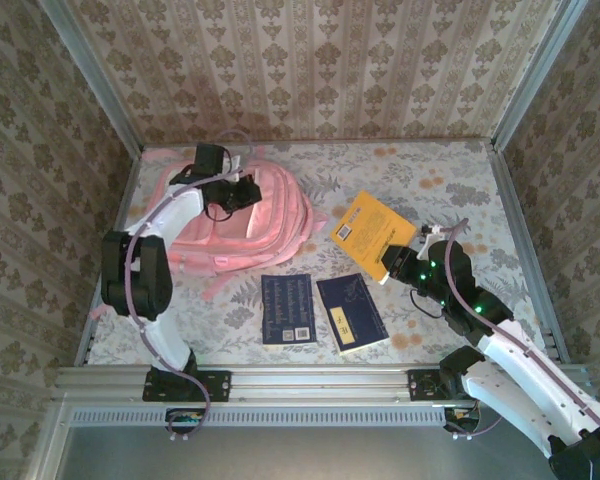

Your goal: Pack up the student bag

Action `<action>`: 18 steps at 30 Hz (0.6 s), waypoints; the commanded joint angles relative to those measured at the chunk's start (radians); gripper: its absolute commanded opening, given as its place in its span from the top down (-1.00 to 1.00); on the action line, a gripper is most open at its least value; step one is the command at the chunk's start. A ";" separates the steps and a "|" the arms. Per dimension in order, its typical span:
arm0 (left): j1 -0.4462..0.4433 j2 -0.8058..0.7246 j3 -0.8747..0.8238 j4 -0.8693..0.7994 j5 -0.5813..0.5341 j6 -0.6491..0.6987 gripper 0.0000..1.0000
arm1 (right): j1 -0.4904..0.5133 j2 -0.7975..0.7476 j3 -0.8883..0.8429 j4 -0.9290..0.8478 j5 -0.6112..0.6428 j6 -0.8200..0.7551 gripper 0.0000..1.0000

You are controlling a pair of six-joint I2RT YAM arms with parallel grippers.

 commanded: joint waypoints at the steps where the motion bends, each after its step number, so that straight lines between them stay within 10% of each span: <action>1: 0.008 -0.084 0.092 -0.075 0.069 0.043 1.00 | -0.006 -0.007 0.090 0.033 -0.030 -0.085 1.00; 10: 0.053 -0.158 0.262 -0.169 0.233 0.063 1.00 | -0.024 0.073 0.231 -0.020 -0.010 -0.213 1.00; 18: 0.120 -0.195 0.241 -0.047 0.422 -0.027 1.00 | -0.169 0.292 0.336 0.119 -0.328 -0.129 1.00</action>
